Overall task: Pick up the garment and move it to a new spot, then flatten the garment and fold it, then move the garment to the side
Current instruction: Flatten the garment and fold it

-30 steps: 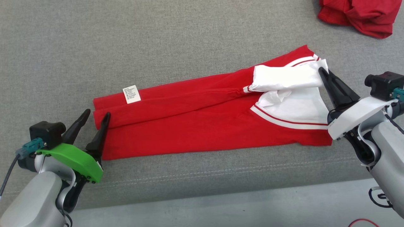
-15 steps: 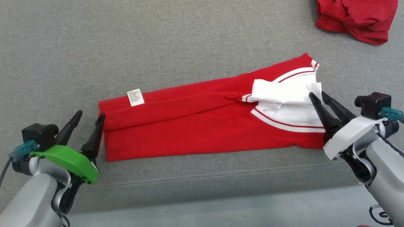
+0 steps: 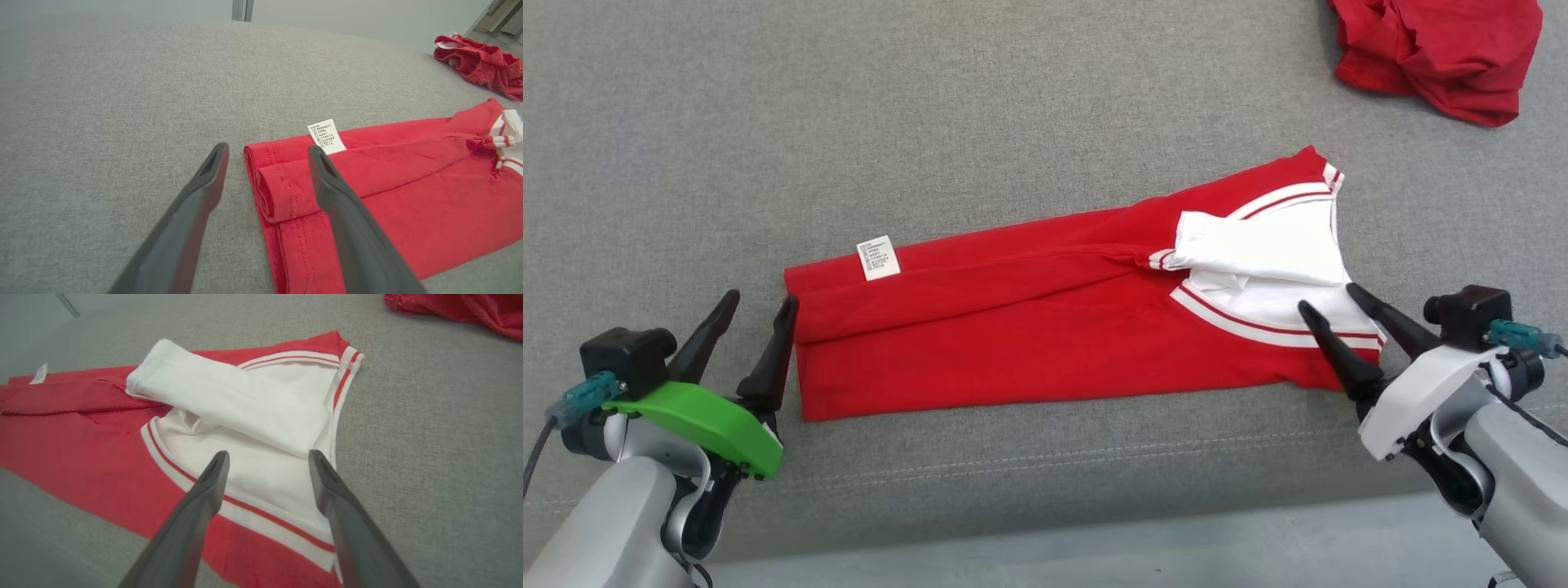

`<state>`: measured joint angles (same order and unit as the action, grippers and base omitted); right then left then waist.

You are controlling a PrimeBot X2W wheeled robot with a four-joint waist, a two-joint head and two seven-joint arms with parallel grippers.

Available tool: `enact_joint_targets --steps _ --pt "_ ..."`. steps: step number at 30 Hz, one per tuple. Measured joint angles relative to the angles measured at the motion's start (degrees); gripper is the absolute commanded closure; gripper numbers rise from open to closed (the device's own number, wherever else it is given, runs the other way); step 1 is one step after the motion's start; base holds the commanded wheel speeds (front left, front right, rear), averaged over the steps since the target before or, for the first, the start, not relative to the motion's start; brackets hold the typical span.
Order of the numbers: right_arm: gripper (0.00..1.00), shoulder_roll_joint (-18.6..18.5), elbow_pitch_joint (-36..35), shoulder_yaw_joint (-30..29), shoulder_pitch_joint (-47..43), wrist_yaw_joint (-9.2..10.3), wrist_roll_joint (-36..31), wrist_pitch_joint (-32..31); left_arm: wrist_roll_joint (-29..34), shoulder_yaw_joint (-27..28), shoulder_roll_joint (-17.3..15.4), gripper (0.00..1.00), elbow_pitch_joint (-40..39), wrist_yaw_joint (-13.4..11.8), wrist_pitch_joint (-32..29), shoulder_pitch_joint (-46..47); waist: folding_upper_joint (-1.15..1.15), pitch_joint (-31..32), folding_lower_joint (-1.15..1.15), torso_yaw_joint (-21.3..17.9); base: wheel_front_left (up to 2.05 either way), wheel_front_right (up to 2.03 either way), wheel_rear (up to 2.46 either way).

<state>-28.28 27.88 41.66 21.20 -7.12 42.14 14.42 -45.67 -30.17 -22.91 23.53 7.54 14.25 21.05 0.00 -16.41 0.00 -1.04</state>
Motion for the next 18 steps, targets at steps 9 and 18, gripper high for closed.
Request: enact_joint_targets --steps 9,18 --pt "0.00 -0.07 -2.29 -12.24 0.04 0.00 1.32 0.00 1.57 6.13 2.55 0.00 -3.03 0.00 0.00 -0.74 0.00 1.28 0.00 0.42 0.00 0.00 0.00" --pt "0.00 4.02 -4.97 -24.90 -3.30 1.25 3.63 0.01 4.91 12.66 5.35 0.00 -8.12 -1.62 0.02 -3.08 0.00 3.06 0.00 0.40 0.00 0.00 0.00"
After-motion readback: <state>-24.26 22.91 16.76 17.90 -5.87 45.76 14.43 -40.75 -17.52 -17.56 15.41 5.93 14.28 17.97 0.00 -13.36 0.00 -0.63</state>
